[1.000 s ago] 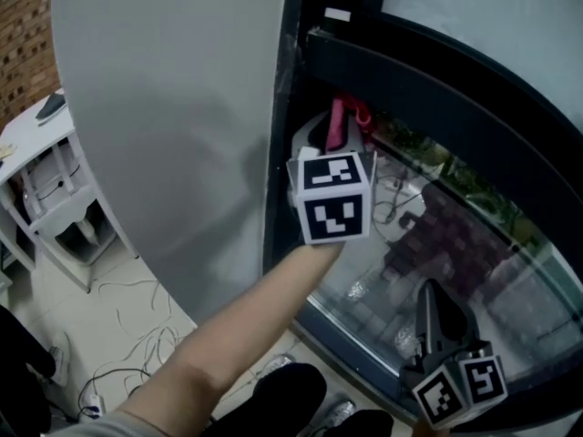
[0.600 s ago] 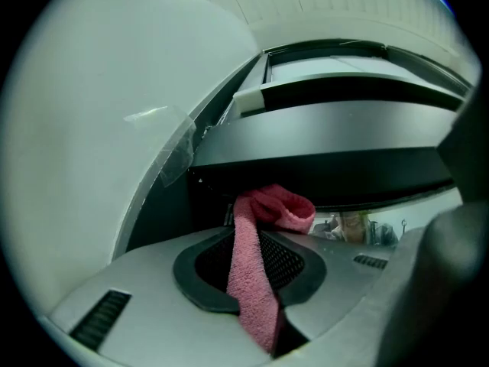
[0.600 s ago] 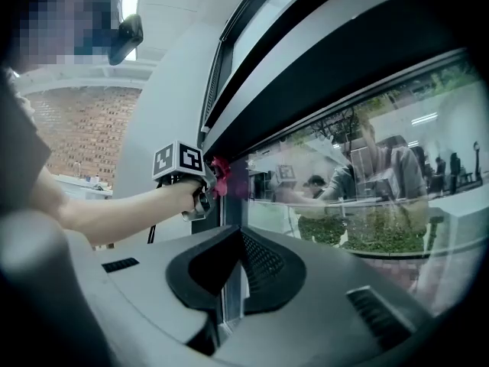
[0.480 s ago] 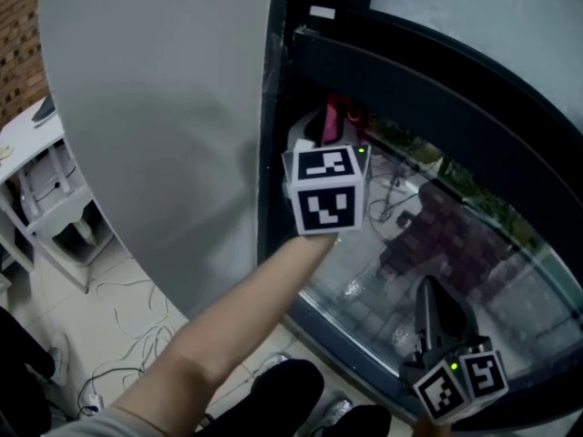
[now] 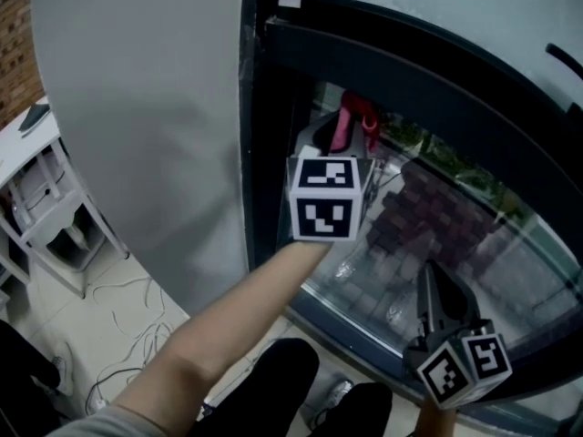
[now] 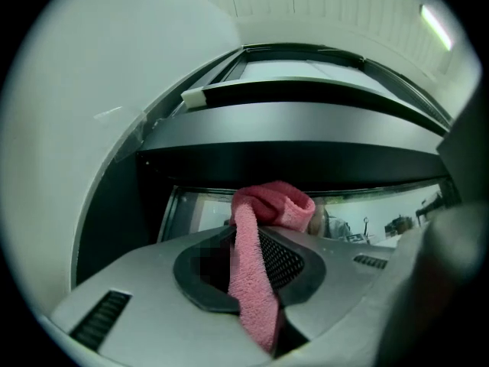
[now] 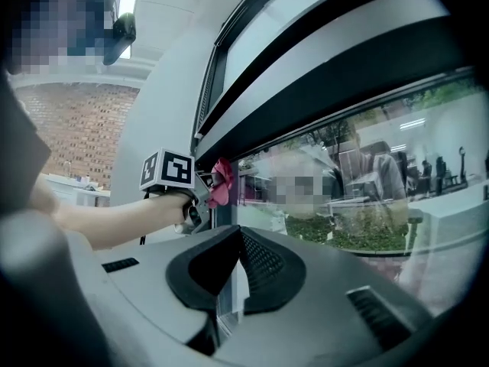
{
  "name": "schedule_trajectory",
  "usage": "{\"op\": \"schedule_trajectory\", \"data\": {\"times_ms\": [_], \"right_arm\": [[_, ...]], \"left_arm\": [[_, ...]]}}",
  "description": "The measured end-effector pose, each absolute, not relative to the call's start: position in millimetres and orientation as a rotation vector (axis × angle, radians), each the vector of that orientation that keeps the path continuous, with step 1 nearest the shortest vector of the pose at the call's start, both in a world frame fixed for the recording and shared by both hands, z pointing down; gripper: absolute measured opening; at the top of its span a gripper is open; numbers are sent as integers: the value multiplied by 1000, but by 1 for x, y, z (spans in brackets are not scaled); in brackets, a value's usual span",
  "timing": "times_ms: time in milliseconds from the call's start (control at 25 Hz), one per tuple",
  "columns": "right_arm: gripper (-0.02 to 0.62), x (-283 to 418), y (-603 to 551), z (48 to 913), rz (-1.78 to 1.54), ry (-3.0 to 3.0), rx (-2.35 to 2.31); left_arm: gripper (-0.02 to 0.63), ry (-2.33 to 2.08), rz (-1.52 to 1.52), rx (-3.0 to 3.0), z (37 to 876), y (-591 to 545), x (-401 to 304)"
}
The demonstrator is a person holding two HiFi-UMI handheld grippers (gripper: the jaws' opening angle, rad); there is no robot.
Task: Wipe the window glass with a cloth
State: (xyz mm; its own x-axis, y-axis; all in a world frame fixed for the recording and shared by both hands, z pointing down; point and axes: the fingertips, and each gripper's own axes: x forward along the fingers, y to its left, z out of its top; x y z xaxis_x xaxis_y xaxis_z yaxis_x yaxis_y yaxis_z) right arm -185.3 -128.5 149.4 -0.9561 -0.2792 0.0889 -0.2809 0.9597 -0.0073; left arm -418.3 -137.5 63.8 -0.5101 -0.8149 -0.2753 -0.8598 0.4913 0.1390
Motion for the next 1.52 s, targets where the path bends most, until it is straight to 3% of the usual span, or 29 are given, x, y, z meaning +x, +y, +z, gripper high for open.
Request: {"op": "schedule_trajectory", "data": {"times_ms": [1520], "right_arm": [[5,64,-192,137,34,-2926,1049]], "left_arm": [[58,2161,448,-2063,63,-246,-97]]}}
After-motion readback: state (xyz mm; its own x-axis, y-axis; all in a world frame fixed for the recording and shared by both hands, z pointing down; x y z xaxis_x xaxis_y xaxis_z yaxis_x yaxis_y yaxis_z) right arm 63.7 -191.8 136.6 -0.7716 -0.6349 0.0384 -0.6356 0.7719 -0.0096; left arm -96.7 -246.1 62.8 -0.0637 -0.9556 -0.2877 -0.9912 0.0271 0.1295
